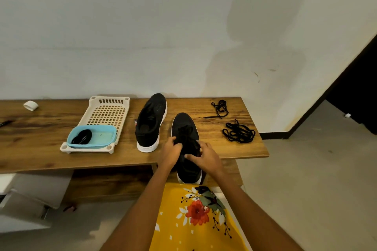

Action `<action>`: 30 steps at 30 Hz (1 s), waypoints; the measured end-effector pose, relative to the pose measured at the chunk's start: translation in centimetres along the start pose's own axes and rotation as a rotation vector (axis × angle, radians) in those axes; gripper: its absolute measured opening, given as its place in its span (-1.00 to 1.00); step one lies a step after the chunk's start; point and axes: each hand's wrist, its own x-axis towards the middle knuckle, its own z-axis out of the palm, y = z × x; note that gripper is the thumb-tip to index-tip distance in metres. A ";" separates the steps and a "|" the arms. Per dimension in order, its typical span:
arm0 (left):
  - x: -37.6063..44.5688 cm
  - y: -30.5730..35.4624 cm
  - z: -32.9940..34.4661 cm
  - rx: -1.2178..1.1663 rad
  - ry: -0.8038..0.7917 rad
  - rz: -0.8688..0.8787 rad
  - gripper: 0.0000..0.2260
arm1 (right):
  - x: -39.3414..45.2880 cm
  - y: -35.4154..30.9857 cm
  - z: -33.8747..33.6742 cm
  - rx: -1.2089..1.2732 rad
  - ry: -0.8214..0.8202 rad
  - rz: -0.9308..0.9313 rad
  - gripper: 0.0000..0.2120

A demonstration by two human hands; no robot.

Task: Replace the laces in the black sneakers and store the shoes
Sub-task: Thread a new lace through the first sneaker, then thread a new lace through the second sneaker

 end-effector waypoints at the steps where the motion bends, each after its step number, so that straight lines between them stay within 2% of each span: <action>1: -0.3 -0.1 0.1 0.039 -0.012 0.008 -0.57 | 0.1 -0.3 0.1 -0.149 0.030 -0.022 -0.36; 3: -0.5 -0.4 0.1 0.126 -0.035 0.011 -0.48 | 0.3 -1.1 0.2 -0.197 0.117 0.053 -0.48; 5: -0.5 -0.9 0.4 0.341 -0.065 0.040 -0.38 | 0.6 -1.6 0.1 -0.191 0.159 0.106 -0.67; 7: -0.3 -0.9 0.5 0.441 0.009 0.089 -0.43 | 0.9 -1.8 -0.1 -0.206 0.190 0.071 -0.78; 10: 0.8 0.2 0.4 0.274 0.150 0.100 -0.58 | 2.1 -1.6 -0.8 -0.180 0.310 0.024 -0.76; 16: 4.9 3.3 0.8 0.213 0.213 0.169 -0.66 | 7.1 -2.5 -2.1 -0.122 0.438 -0.016 -0.75; 26: 8.7 4.1 1.5 0.282 0.211 0.150 -0.72 | 11.3 -2.6 -2.0 -0.191 0.367 0.059 -0.78; 28: 8.5 4.1 1.4 0.297 0.203 0.149 -0.69 | 11.2 -3.1 -2.0 -0.224 0.314 0.041 -0.73; 30: 7.8 4.3 1.0 0.338 0.229 0.226 -0.68 | 10.8 -3.8 -1.9 -0.296 0.341 -0.012 -0.62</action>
